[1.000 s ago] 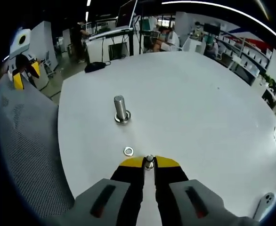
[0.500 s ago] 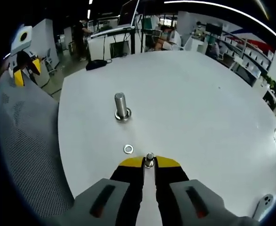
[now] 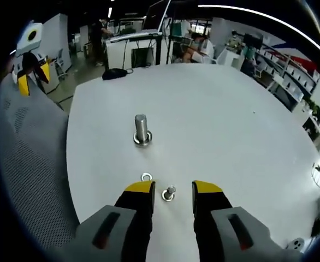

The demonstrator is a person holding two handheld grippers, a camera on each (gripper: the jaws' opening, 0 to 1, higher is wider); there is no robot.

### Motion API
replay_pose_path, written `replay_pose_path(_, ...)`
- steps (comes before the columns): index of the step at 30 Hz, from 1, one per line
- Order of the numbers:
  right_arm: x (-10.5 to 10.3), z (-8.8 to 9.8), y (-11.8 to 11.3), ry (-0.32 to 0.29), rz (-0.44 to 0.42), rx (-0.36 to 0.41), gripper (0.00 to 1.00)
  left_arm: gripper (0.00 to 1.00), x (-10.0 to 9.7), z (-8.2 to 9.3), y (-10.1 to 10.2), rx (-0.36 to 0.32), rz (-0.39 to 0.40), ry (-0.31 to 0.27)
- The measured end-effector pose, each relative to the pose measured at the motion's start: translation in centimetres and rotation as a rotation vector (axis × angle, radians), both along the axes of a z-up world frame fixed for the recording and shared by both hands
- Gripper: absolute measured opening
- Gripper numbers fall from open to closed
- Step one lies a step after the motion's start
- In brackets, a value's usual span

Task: Place the washer onto the threaded stud by aligning its center hole with the stud, sliding it down to the base, and recovering from edge contact or off-axis alignment until the washer reaches the visible bottom stop.

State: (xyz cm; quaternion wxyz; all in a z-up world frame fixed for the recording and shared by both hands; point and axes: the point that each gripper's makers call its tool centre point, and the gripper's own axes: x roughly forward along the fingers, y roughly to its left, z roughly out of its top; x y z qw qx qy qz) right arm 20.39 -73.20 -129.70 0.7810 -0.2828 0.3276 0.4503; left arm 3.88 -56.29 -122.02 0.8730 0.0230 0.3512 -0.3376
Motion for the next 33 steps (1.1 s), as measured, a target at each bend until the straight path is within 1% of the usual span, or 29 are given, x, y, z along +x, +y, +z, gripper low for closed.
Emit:
replay_pose_path(2, -0.3, 0.1, 0.9, 0.006, 0.067, -0.043, 0.29, 0.28, 0.0, 0.0, 0.0, 0.0, -0.002, -0.002)
replay_pose_path(4, -0.9, -0.3, 1.5, 0.034, 0.142, -0.113, 0.28, 0.28, 0.0, 0.1, -0.1, -0.002, -0.003, -0.002)
replay_pose_path(6, -0.8, -0.6, 1.9, 0.029, 0.212, -0.164, 0.27, 0.28, 0.0, 0.1, -0.1, -0.001, -0.005, -0.004)
replay_pose_path(7, -0.7, -1.0, 2.0, 0.034, 0.25, -0.21, 0.27, 0.28, 0.0, 0.1, -0.1, -0.002, -0.005, -0.005)
replay_pose_path(8, -0.8, -1.2, 2.2, 0.038, 0.279, -0.228, 0.27, 0.28, 0.0, 0.1, -0.1, -0.003, -0.005, -0.004)
replay_pose_path(9, -1.1, -1.7, 2.6, 0.065, 0.314, -0.256, 0.27, 0.28, 0.0, 0.1, -0.1, -0.003, -0.005, -0.005)
replay_pose_path(10, -1.2, -2.1, 2.7, 0.075, 0.341, -0.274, 0.27, 0.28, 0.0, 0.1, -0.1, -0.003, -0.005, -0.006)
replay_pose_path(11, -1.5, -2.8, 2.7, 0.113, 0.367, -0.311, 0.27, 0.28, 0.0, 0.1, -0.1, -0.004, -0.006, -0.007)
replay_pose_path(12, -1.9, -3.3, 2.5, 0.152, 0.371, -0.338, 0.27, 0.28, 0.0, 0.1, -0.1, -0.004, -0.005, -0.006)
replay_pose_path(13, -1.9, -3.9, 2.4, 0.164, 0.385, -0.365, 0.27, 0.28, 0.0, 0.1, -0.1, -0.002, -0.004, -0.008)
replay_pose_path(14, -1.9, -4.1, 2.5, 0.16, 0.404, -0.373, 0.26, 0.28, 0.0, 0.1, -0.1, -0.003, -0.003, -0.009)
replay_pose_path(18, -1.4, -5.0, 2.7, 0.164, 0.403, -0.385, 0.26, 0.28, 0.1, 0.2, 0.0, -0.007, 0.001, -0.011)
replay_pose_path(20, -1.3, -5.5, 2.5, 0.193, 0.384, -0.393, 0.26, 0.28, 0.1, 0.2, 0.0, -0.006, 0.0, -0.012)
replay_pose_path(24, -1.6, -6.4, 2.4, 0.208, 0.398, -0.412, 0.26, 0.28, 0.1, 0.2, 0.1, -0.008, 0.006, -0.014)
replay_pose_path(27, -1.7, -6.8, 2.4, 0.215, 0.406, -0.419, 0.24, 0.28, 0.2, 0.3, 0.1, -0.011, 0.01, -0.016)
replay_pose_path(30, -1.8, -7.2, 2.4, 0.206, 0.422, -0.431, 0.24, 0.28, 0.2, 0.3, 0.1, -0.009, 0.009, -0.016)
replay_pose_path(33, -1.8, -7.6, 2.4, 0.217, 0.426, -0.437, 0.24, 0.28, 0.2, 0.3, 0.1, -0.009, 0.012, -0.018)
